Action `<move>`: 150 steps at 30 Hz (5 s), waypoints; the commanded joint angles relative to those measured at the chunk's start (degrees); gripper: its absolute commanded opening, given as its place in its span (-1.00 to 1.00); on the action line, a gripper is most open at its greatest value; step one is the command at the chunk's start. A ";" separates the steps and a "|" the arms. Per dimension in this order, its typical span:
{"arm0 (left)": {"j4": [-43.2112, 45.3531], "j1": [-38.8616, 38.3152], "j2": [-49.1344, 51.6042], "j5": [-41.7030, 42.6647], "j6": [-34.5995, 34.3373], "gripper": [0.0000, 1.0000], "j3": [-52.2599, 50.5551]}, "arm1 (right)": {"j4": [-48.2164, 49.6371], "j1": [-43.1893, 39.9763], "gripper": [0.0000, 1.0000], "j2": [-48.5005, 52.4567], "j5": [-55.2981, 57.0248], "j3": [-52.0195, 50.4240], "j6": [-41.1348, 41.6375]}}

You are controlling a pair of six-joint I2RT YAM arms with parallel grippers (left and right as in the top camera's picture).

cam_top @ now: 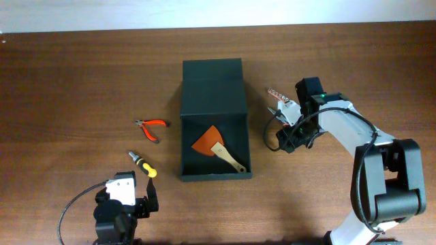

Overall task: Pack container
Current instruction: 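Move the right gripper to the orange-handled pliers and grasp them, then carry the pliers with the right gripper and release into the box, then move the right gripper to the orange socket strip and grasp it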

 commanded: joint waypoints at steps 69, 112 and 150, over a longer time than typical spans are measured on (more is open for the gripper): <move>0.13 0.28 -0.50 -0.17 -0.35 0.98 -0.31 | -18.45 30.53 -0.92 -8.44 -10.78 18.84 -1.57; 0.15 0.28 -0.50 -0.17 -0.35 0.98 -0.31 | -8.07 15.08 0.74 -9.05 0.90 26.95 -1.70; 0.13 0.28 -0.50 -0.17 -0.35 0.98 -0.31 | -11.52 -4.20 0.78 22.49 -1.79 35.63 -12.96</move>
